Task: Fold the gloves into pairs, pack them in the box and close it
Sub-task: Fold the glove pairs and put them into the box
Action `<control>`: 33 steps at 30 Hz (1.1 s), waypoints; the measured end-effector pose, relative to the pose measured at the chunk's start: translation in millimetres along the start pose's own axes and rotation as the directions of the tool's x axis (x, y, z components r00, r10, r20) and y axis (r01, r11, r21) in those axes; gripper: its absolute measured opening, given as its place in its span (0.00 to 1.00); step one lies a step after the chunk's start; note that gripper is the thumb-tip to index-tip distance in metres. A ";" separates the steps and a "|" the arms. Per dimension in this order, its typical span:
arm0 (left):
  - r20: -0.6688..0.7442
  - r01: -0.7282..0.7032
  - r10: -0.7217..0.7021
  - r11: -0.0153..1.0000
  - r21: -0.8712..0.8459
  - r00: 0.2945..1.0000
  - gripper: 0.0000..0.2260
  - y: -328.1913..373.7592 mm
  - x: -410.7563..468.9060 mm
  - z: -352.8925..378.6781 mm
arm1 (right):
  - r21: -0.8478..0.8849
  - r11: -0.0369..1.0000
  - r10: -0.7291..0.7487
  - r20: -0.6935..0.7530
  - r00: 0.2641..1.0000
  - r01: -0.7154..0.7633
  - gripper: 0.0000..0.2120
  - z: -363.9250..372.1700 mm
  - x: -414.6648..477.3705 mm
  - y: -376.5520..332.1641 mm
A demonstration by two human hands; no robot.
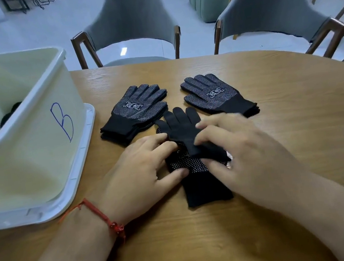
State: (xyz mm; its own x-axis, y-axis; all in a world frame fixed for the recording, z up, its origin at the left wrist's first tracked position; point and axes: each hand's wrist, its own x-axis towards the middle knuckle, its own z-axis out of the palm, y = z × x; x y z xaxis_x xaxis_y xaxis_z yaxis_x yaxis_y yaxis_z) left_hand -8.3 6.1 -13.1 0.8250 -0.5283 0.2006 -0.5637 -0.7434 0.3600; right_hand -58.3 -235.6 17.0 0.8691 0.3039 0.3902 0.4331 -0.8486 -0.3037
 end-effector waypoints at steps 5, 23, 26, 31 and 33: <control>0.030 -0.001 0.001 1.000 0.009 1.000 0.30 2.3 2.7 -1.9 | 0.046 0.999 -0.018 0.063 0.998 0.015 0.18 12.9 -7.7 3.1; -0.006 0.076 -0.076 0.994 -0.078 0.997 0.37 3.6 3.0 -1.0 | 0.058 0.998 -0.033 0.059 0.998 0.029 0.16 2.2 -9.4 -7.7; -0.002 0.088 -0.088 0.993 -0.077 0.996 0.37 3.0 2.1 -1.1 | 0.051 0.998 -0.050 0.126 0.991 0.043 0.16 3.1 -10.0 -8.8; -0.007 0.111 -0.112 0.987 -0.119 0.994 0.43 5.0 1.6 -3.8 | 0.084 0.996 -0.020 0.150 0.989 0.007 0.15 2.1 -7.3 -6.7; -0.015 0.150 -0.156 0.967 -0.205 0.988 0.50 7.0 1.6 -6.3 | 0.093 0.996 -0.016 0.160 0.987 0.001 0.15 0.8 -7.3 -8.3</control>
State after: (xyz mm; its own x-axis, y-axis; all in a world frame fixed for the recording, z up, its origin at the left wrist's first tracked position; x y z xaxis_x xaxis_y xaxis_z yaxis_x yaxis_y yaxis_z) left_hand -10.7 2.7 -4.5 0.9034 -0.3995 0.1558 -0.4132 -0.7143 0.5648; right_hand -68.1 -230.4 16.0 0.8890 0.3830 0.2509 0.4545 -0.8045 -0.3825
